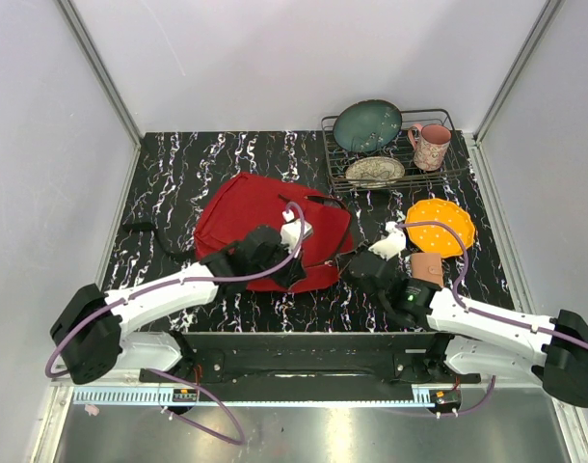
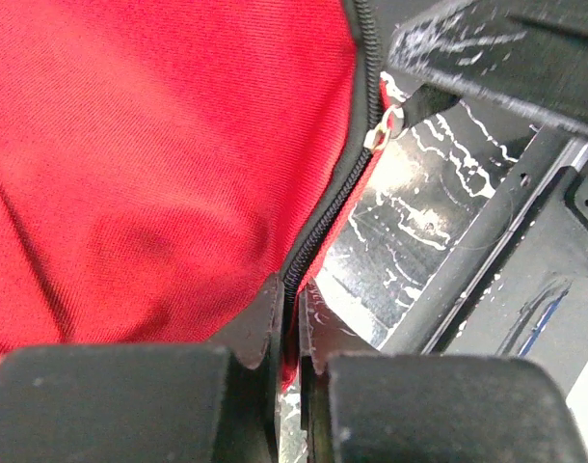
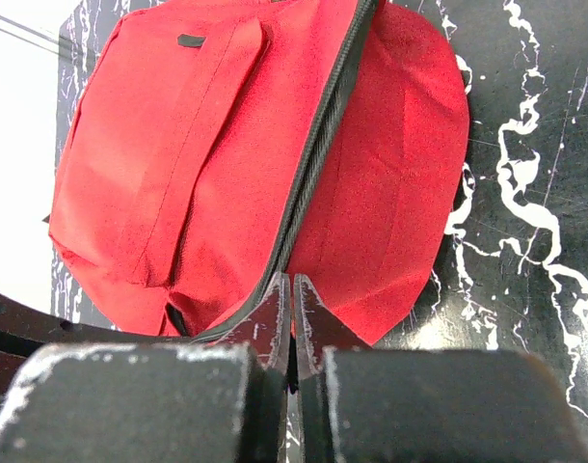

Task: Pack the student bag
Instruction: Zip the student bag at the center of the board.

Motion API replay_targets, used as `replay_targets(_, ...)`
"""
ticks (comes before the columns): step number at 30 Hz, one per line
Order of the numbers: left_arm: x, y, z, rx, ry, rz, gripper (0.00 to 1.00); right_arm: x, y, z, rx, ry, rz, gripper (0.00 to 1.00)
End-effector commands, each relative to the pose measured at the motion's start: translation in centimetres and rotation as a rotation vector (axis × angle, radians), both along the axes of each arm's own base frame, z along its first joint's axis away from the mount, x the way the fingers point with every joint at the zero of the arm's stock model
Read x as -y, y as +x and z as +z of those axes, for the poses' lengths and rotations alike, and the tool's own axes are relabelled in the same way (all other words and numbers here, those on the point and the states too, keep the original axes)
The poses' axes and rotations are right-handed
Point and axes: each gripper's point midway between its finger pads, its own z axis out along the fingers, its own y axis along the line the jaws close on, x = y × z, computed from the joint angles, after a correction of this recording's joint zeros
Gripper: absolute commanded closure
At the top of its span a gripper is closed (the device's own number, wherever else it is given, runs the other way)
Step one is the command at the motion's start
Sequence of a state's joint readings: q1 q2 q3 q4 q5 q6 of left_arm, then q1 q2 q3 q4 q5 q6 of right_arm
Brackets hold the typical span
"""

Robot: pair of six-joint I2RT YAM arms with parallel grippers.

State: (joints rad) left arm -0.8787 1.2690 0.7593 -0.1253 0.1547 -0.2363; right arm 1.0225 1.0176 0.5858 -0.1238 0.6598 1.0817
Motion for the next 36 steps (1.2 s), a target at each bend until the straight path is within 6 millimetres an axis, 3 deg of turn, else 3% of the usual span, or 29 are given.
replay_targets(1, -3.2, 0.2, -1.1, 0.009, 0.082, 0.114, 1.0, 1.2, 1.4, 2.1, 0.062, -0.015, -0.049, 1.0)
replay_targets(7, -6.0, 0.1, -1.9, -0.022, 0.114, 0.248, 1.0, 1.3, 2.3, 2.9, 0.089, -0.015, -0.055, 1.0)
replay_targets(11, -9.3, -0.1, -3.0, -0.055, 0.138, 0.38, 1.0, 1.4, 2.8, 3.0, 0.093, -0.027, -0.056, 1.0)
replay_targets(17, -13.2, 0.9, -2.2, -0.115, 0.054, 0.605, 1.0, 1.4, 3.2, 2.8, 0.094, -0.023, -0.049, 1.0)
replay_targets(19, -13.3, 1.0, -1.5, -0.119, 0.021, 0.622, 0.85, 0.8, 3.2, 2.9, 0.093, -0.013, -0.021, 1.0)
replay_targets(20, -12.9, 1.3, -0.5, -0.102, -0.008, 0.605, 0.71, 0.5, 3.1, 2.9, 0.09, -0.01, -0.004, 1.0)
replay_targets(21, -12.6, 1.3, 0.5, -0.076, -0.03, 0.57, 0.44, -0.1, 2.9, 2.7, 0.08, -0.004, 0.025, 1.0)
replay_targets(22, -11.9, 1.1, 1.3, -0.076, -0.061, 0.529, 0.34, -0.5, 2.7, 2.3, 0.069, -0.004, 0.044, 1.0)
replay_targets(23, -11.2, 1.3, 2.9, -0.046, -0.106, 0.5, 0.3, -1.1, 2.8, 2.9, 0.082, 0.031, 0.06, 1.0)
replay_targets(28, -8.4, 1.0, 9.1, 0.073, -0.239, 0.299, 0.11, -2.5, 1.9, 1.5, 0.039, 0.068, 0.128, 1.0)
replay_targets(31, -6.5, 0.6, 10.2, 0.113, -0.232, 0.172, 0.08, -2.2, 1.7, 1.3, 0.035, 0.074, 0.12, 1.0)
replay_targets(34, -3.3, -0.6, 11.2, 0.132, -0.223, 0.003, 0.06, -1.8, 1.7, 1.9, 0.05, 0.072, 0.114, 1.0)
replay_targets(36, -1.8, -0.8, 9.9, 0.093, -0.189, -0.058, 0.06, -1.4, 1.7, 2.4, 0.063, 0.066, 0.104, 1.0)
